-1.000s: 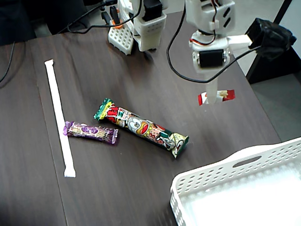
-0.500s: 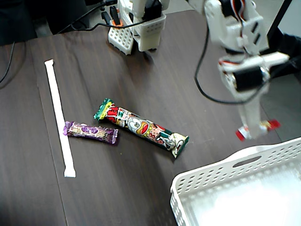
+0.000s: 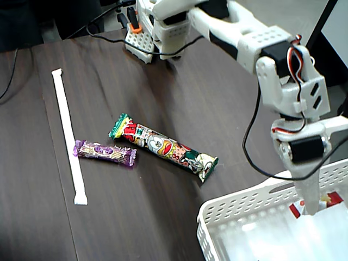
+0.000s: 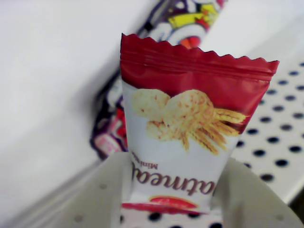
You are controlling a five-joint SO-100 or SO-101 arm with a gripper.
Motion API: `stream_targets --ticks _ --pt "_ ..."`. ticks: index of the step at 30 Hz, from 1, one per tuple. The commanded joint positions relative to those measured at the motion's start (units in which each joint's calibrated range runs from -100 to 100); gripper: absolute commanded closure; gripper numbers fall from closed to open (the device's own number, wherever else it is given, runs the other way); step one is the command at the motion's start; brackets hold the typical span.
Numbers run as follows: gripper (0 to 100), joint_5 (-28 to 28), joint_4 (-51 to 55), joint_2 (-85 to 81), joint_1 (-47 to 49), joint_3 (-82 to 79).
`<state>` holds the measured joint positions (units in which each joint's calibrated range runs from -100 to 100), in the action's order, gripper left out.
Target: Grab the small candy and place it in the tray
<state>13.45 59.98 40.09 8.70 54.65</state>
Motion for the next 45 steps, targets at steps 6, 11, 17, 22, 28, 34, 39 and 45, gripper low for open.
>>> stream_targets --ticks 6,11,17,22,28,34,39,45 --pt "63 -0.12 5.43 -0.45 2.16 10.19" --pt "62 -0.12 10.05 -0.62 1.57 10.28" --pt "64 0.88 18.01 -4.22 0.91 11.47" --pt "79 2.03 22.12 -9.41 0.69 11.47" --pt "92 1.56 26.75 -14.10 -0.34 11.47" --pt "99 -2.64 38.13 -19.79 -1.96 10.65" --pt "99 -8.51 39.93 -23.56 -1.81 4.99" --pt "99 -8.78 39.76 -33.35 -1.52 -14.65"
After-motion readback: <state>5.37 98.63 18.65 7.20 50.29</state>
